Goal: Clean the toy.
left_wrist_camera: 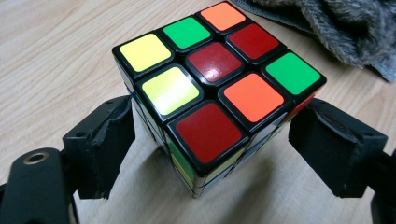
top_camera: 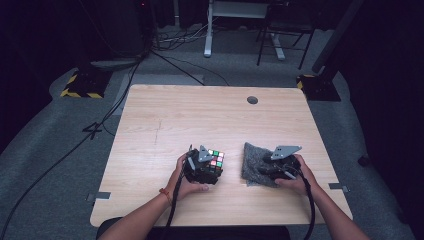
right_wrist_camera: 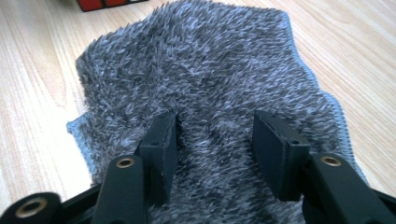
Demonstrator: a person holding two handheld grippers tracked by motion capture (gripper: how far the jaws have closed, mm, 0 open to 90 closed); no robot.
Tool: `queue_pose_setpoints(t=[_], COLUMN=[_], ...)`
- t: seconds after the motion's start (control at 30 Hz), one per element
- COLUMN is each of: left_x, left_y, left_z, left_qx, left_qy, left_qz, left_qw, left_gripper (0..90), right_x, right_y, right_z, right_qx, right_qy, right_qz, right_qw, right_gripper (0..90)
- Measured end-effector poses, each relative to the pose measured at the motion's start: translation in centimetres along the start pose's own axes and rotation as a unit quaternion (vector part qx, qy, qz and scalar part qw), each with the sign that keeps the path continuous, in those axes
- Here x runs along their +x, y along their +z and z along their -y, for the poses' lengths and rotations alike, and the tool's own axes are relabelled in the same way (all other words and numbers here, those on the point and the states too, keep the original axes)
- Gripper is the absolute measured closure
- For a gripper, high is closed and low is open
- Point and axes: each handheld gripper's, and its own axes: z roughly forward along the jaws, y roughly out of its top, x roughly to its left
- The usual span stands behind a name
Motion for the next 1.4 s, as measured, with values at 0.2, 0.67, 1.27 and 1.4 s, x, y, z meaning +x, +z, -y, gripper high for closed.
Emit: queue_pose_setpoints(t=[0.2, 0.67, 1.27, 1.4], left_x=[0.5, 1.7, 1.3, 1.3], left_y=[0.1, -1.4, 0.9, 1.0], left_z=[-0.1, 0.8, -0.5, -0.5], left_qx=[-0.003, 0.008, 0.006, 0.009], left_qy=[0.017, 0.080, 0.069, 0.075], left_qz=[0.010, 0.099, 0.089, 0.094], left_qw=[0.9998, 0.9918, 0.9936, 0.9927], left_gripper=[32.1, 33.3, 24.0, 32.4], right_x=[0.1, 1.7, 2.3, 2.3], right_y=[0.0, -0.5, 0.2, 1.1], right_z=[0.0, -1.3, -2.1, -1.9], right_qx=[0.000, -0.020, -0.026, -0.001], right_qy=[-0.004, -0.029, -0.024, -0.021], right_qz=[-0.021, -0.028, -0.042, -0.031], right_qw=[0.9998, 0.9990, 0.9985, 0.9993], right_gripper=[51.3, 43.5, 36.2, 39.1])
